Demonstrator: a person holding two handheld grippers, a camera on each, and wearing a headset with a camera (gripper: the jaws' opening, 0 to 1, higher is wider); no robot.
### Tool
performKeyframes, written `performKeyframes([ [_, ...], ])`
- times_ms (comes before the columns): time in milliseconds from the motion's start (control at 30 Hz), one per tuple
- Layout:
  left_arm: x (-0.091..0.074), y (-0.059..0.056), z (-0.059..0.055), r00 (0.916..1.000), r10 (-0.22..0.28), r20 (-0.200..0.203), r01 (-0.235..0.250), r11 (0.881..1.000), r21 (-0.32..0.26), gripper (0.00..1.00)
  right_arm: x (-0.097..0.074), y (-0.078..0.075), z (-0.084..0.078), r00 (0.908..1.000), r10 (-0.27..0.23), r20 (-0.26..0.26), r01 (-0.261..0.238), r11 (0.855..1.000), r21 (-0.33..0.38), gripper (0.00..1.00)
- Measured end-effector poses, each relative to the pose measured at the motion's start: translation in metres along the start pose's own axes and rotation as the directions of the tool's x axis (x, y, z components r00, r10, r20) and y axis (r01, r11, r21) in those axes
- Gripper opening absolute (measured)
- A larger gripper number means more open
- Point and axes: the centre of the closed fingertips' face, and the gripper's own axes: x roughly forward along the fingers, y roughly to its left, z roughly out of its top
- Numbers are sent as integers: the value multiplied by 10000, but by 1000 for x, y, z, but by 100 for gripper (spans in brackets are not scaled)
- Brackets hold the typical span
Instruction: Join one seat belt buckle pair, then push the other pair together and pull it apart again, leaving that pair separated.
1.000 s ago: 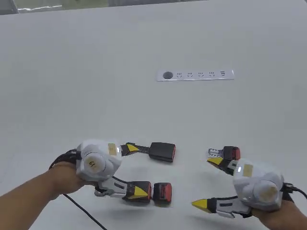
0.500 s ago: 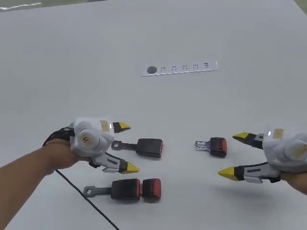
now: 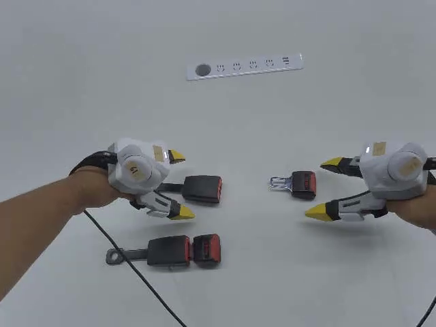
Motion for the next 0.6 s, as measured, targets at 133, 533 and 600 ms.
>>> performKeyframes([
  [133, 6, 3, 0, 10000, -66, 63, 65, 10000, 31, 70, 9, 5, -2, 9990, 352, -293, -364, 9985, -415, 63],
  [533, 17, -9, 8, 9958, -906, 92, 902, 9952, 378, 51, 13, 12, 6, 9969, 729, -301, -759, 9907, -1133, 54],
  [600, 17, -10, 10, 9954, -955, 113, 949, 9947, 406, 50, 12, 12, 5, 9965, 748, -386, -791, 9890, -1252, 53],
])
